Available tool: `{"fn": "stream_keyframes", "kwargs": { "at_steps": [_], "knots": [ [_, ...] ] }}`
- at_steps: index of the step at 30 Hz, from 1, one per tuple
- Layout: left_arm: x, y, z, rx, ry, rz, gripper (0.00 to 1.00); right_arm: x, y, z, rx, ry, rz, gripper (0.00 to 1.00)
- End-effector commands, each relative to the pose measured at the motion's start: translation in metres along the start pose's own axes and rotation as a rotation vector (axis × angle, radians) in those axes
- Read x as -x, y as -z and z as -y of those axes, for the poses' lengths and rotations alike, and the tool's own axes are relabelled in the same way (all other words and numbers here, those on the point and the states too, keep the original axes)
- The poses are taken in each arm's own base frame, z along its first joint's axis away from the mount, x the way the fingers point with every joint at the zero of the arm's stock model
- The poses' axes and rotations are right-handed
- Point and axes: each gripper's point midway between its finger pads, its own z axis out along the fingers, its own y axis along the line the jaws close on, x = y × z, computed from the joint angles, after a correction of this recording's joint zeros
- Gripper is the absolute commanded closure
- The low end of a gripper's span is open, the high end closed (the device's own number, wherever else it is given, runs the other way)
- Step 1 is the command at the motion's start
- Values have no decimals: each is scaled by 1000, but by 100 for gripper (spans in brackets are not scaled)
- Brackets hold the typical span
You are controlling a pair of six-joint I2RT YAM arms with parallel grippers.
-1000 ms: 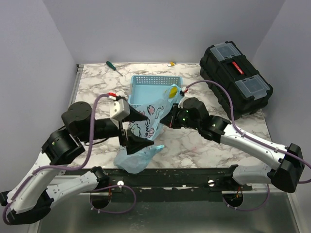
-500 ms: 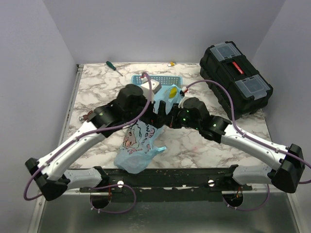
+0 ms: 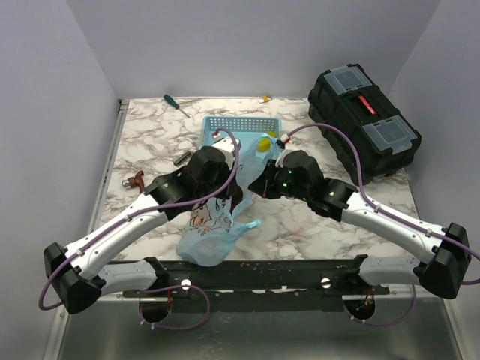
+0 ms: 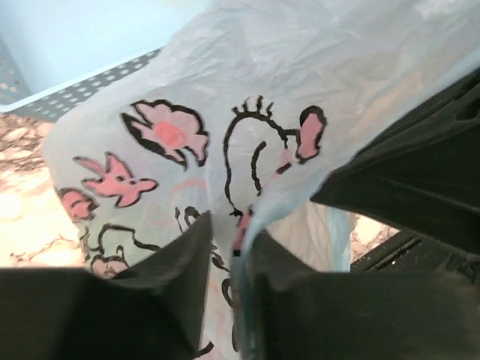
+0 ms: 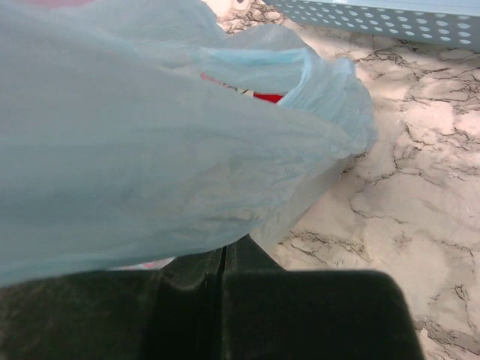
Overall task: Take the fake fruits out of the plastic bag
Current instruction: Adjust the plastic bag at the center of the board.
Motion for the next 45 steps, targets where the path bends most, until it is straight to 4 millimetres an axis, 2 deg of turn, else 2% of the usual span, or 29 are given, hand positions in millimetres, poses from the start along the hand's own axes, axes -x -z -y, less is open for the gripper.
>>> {"fn": "stream_keyframes", "kwargs": {
  "at_steps": [1, 8, 13, 17, 21, 26, 32, 35, 41, 43, 45],
  "knots": [
    [23, 21, -28, 127, -23, 155, 83, 3, -1, -1, 5, 7, 15, 99],
    [39, 57, -69, 306, -36, 271, 100, 13, -13, -2, -32, 53, 23, 99],
    [47, 88, -106, 467, -9, 350, 100, 30, -24, -6, -68, 122, 41, 99],
    [43, 103, -128, 534, 29, 388, 100, 53, -30, -3, -140, 184, 89, 99],
    [35, 112, -146, 589, 68, 394, 100, 67, -32, 14, -231, 219, 102, 99],
    [26, 126, -166, 663, 109, 422, 100, 73, -21, 56, -369, 217, 111, 99],
    [17, 129, -173, 679, 127, 436, 100, 80, 6, 112, -535, 220, 138, 99],
    [15, 126, -170, 659, 132, 423, 100, 79, 15, 129, -586, 231, 138, 99],
    [18, 125, -165, 623, 141, 423, 100, 68, 20, 149, -664, 264, 102, 99],
    [19, 123, -159, 586, 136, 423, 100, 67, 21, 148, -660, 263, 89, 99],
    [22, 118, -148, 511, 118, 424, 100, 65, 17, 136, -594, 262, 57, 97]
  ]
}}
